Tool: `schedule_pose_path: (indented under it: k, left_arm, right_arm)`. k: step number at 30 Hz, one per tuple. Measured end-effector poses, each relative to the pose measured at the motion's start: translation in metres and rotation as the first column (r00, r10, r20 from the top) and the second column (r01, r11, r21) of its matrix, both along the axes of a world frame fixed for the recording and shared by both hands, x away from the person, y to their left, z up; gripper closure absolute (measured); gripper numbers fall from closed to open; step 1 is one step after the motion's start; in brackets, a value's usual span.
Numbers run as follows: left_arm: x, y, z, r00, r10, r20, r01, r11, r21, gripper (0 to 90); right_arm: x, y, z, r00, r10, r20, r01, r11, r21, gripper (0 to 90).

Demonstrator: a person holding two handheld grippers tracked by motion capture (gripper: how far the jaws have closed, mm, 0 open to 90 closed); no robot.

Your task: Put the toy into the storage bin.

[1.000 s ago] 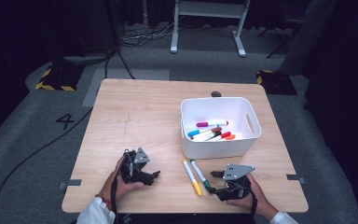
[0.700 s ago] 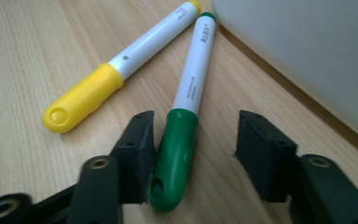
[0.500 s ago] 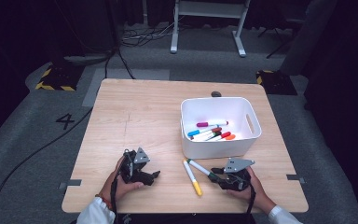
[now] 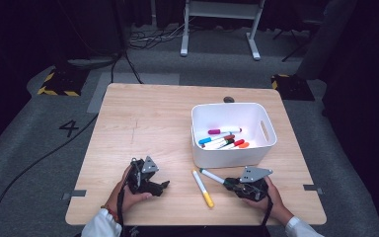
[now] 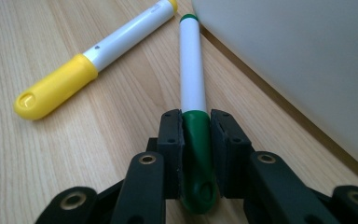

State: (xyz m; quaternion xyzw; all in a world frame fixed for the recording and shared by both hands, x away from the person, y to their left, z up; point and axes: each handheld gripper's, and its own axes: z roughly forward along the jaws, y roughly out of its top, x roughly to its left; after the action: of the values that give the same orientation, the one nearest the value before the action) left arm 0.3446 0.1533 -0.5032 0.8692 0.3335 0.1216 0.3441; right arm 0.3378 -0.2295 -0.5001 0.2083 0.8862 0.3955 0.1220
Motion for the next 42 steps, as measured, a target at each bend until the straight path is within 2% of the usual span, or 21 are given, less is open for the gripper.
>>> schedule_pose_path:
  k: [4,14,25,36,42]
  left_arm:
    - [0.000,0.000,0.000,1.0000,0.000,0.000,0.000,1.0000,0.000,14.4]
    - [0.000,0.000,0.000,1.0000,0.000,0.000,0.000,1.0000,0.000,14.4]
    - [0.000,0.000,0.000,1.0000,0.000,0.000,0.000,1.0000,0.000,14.4]
    - [0.000,0.000,0.000,1.0000,0.000,0.000,0.000,1.0000,0.000,14.4]
    - [0.000,0.000,0.000,1.0000,0.000,0.000,0.000,1.0000,0.000,14.4]
  right_arm:
    - [0.001,-0.009,0.003,1.0000,0.001,-0.008,-0.001,1.000,0.008,75.4]
    - [-0.003,-0.030,0.016,0.9998,0.001,0.019,-0.001,0.999,0.036,75.4]
    - [-0.015,-0.042,0.036,0.9947,0.073,0.072,-0.078,0.994,0.074,75.4]
    - [-0.022,-0.054,0.072,0.9850,0.108,0.134,-0.127,0.983,0.136,75.4]
    - [-0.026,-0.059,0.104,0.9700,0.135,0.202,-0.168,0.974,0.152,75.4]
